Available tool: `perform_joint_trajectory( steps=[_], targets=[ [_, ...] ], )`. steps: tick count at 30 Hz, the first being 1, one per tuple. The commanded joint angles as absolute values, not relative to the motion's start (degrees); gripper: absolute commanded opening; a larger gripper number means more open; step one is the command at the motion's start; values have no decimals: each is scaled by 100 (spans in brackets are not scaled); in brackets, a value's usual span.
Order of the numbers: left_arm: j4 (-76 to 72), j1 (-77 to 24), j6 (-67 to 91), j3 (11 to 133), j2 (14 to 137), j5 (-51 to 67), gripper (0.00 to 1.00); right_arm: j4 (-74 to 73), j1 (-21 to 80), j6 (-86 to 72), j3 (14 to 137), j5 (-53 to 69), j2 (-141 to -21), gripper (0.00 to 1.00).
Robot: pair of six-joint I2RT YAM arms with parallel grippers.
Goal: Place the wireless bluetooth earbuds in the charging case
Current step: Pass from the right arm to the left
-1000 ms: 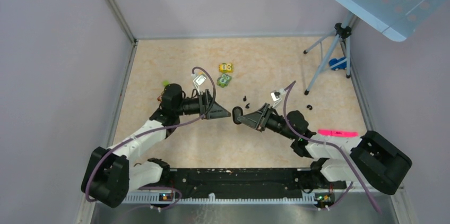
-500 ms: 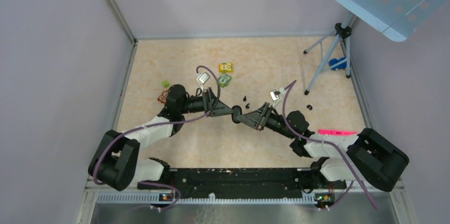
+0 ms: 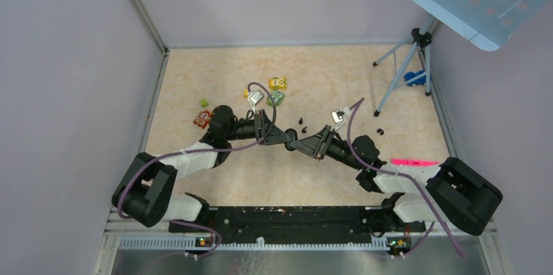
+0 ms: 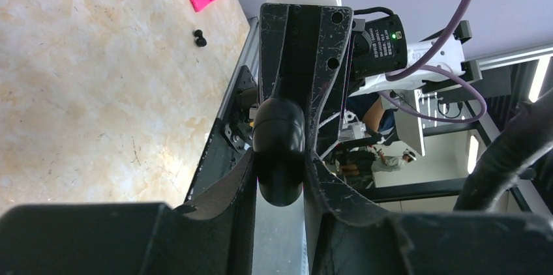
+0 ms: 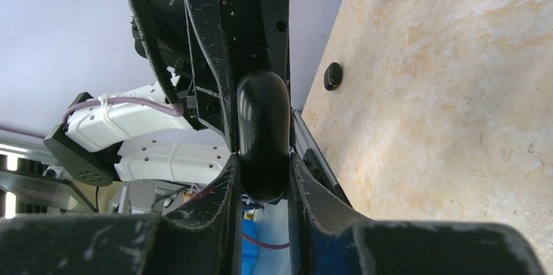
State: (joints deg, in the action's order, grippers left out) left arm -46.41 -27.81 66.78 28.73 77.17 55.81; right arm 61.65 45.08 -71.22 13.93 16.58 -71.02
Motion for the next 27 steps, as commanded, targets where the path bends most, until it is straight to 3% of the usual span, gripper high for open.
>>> perform_joint_trajectory(
  steps=[1, 6, 20, 25, 26, 27],
  targets=[
    [-5147, -2851, 6809, 2971, 7730, 5606, 19, 6463, 4447, -7150, 1668, 1617, -7127, 0],
    [-5230, -2854, 6965, 3005, 7654, 5595, 0, 6510, 4440, -7251, 1536, 1541, -7186, 0],
    [-7305, -2848, 8348, 2657, 7967, 5624, 0, 9825, 4343, -8392, 932, 1730, -8867, 0],
    [-7403, -2854, 8421, 2670, 7885, 5647, 0, 9866, 4342, -8407, 1002, 1781, -9089, 0],
    [-7385, -2844, 8416, 2679, 7851, 5658, 0, 9863, 4337, -8405, 998, 1760, -9088, 4],
    [-7350, -2847, 8393, 2701, 7813, 5665, 0, 9844, 4341, -8409, 989, 1736, -9094, 18]
  ],
)
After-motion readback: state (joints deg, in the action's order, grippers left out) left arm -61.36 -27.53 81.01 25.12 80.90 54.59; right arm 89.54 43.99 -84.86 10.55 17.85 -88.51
